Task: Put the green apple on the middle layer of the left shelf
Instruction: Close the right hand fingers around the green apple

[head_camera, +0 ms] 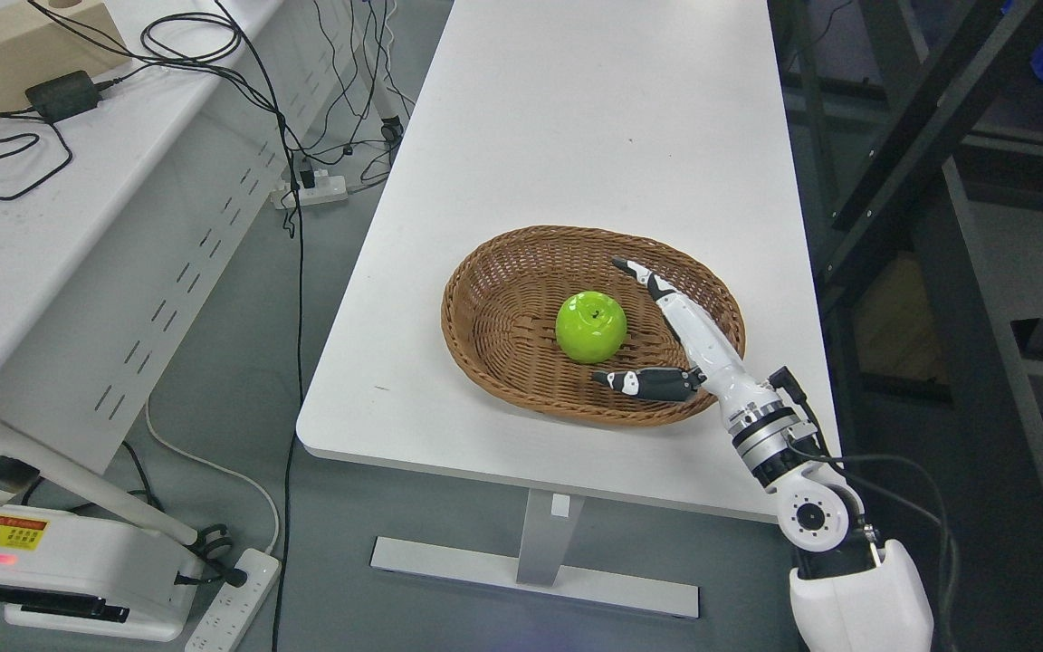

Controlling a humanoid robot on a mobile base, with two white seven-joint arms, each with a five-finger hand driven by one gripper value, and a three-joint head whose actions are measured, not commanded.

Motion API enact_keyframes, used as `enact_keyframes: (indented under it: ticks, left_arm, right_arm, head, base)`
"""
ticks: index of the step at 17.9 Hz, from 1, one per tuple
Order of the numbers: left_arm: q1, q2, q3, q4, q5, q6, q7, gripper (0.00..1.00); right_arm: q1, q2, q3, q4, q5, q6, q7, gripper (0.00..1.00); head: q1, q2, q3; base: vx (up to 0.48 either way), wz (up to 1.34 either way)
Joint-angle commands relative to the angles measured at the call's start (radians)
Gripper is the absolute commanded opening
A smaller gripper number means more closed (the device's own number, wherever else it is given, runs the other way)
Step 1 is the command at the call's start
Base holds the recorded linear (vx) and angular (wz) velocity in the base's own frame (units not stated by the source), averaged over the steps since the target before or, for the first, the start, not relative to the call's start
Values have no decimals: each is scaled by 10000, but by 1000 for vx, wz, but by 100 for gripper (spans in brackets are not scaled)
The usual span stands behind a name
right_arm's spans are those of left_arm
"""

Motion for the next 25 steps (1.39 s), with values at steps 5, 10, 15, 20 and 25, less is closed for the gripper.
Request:
enact_keyframes:
  ticks: [5, 10, 15, 20, 25]
  left_arm:
    - [0, 175, 0, 0, 0, 1, 1, 100]
    - [0, 175, 0, 0, 0, -15, 1, 100]
    - [0, 175, 0, 0, 0, -15, 1, 100]
    - [0, 175, 0, 0, 0, -15, 1, 100]
    - [0, 175, 0, 0, 0, -15, 1, 100]
  right_arm:
    - [-1080, 874, 490, 2174, 82, 17, 136, 99]
    - [-1357, 828, 505, 2559, 708, -45, 121, 99]
    - [-1357, 920, 704, 2926, 1248, -45, 60, 99]
    - [-1434, 1012, 643, 2958, 1263, -45, -292, 88]
    - [-1403, 1012, 566, 2958, 1263, 47, -692, 51]
  head:
    - [0, 0, 0]
    - [0, 0, 0]
    - [0, 0, 0]
    - [0, 0, 0]
    - [0, 0, 0]
  base:
    - [0, 0]
    - [0, 0]
    - [0, 0]
    - [0, 0]
    - [0, 0]
